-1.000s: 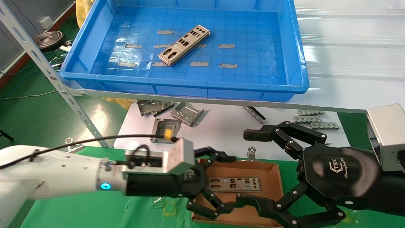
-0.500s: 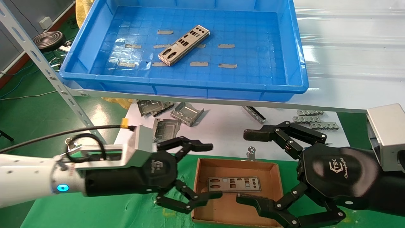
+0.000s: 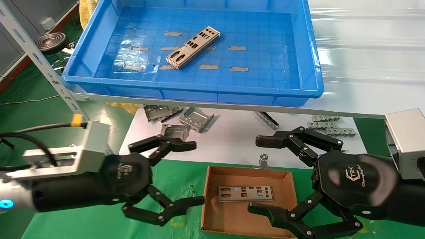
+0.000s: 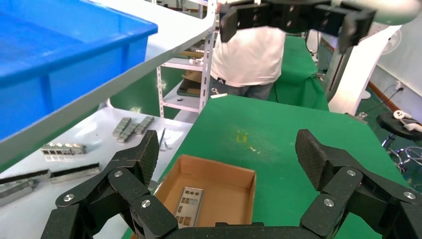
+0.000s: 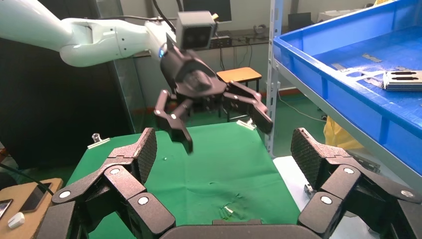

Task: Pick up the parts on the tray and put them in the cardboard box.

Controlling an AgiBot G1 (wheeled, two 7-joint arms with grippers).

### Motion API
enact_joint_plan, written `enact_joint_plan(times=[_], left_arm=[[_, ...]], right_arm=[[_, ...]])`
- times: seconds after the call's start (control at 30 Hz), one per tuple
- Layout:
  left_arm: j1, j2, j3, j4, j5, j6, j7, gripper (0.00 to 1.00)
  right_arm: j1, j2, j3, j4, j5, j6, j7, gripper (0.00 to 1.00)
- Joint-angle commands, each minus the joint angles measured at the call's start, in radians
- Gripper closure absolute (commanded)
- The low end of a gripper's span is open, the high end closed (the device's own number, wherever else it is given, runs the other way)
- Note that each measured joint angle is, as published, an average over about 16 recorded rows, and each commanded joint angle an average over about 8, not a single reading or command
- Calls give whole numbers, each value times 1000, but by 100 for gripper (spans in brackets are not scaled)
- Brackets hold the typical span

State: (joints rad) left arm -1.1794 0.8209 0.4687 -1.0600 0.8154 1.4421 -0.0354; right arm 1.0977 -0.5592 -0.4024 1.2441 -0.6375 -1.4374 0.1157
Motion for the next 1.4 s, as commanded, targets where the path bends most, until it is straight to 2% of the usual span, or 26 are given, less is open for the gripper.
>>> enact_joint_plan(times=[0.03, 0.73, 1.4], left_arm=[[10, -20, -18, -22, -8, 5, -15, 0], [108, -216, -195, -231, -88, 56, -155, 0], [108, -215, -194, -230, -88, 55, -154, 0]], right_arm=[[0, 0, 0, 0, 0, 0, 0, 0], [0, 0, 0, 0, 0, 0, 0, 0], [0, 0, 0, 0, 0, 0, 0, 0]])
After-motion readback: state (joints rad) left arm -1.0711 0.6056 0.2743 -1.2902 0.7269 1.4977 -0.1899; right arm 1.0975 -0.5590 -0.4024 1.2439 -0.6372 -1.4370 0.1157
